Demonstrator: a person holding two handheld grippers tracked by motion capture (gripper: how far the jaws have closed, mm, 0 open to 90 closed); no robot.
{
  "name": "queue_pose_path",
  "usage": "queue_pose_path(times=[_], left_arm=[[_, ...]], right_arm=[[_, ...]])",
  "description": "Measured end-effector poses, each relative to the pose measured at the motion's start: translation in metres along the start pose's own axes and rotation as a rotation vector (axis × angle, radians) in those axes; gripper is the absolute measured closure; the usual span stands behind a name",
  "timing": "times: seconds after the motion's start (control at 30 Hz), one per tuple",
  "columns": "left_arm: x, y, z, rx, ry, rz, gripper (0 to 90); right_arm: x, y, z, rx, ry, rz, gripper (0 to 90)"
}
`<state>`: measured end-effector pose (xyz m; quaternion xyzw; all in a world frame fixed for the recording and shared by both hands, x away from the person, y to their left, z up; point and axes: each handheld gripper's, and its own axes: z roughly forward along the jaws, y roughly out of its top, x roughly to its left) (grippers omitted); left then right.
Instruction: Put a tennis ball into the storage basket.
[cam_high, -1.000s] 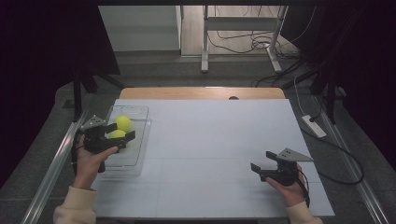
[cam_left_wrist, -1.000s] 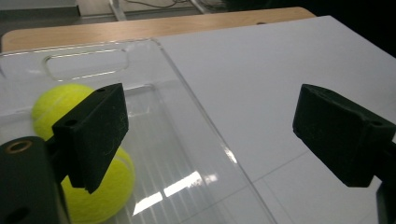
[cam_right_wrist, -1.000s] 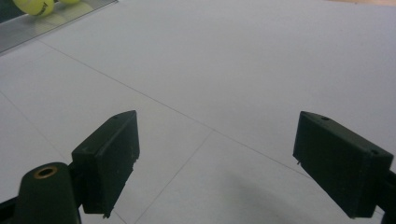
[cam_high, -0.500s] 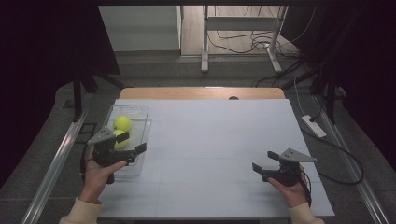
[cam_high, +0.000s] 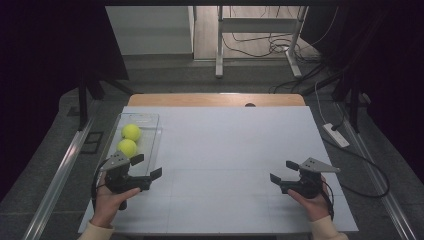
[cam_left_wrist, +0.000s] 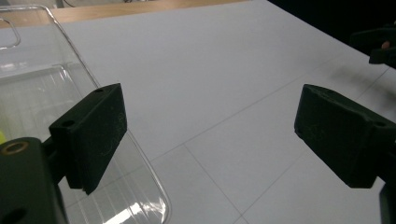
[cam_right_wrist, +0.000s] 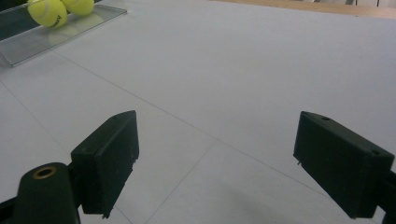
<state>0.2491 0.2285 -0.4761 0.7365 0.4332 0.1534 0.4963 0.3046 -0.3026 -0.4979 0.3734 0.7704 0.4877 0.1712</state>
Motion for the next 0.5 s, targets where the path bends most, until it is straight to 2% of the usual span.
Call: queue_pose_path(times=[0.17,0.5], left_arm=[[-0.0023,-0.0025,0.0031,0.009,-0.002,0.012,10.2],[-0.0015,-0.0021,0.004,0.01,0.005,0.01,10.2]], right_arm=[[-0.0002,-0.0002,0.0,0.0,0.0,0.0,14.5],[-0.0001,0.0007,-0.0024,-0.016,0.012,0.015,14.4]])
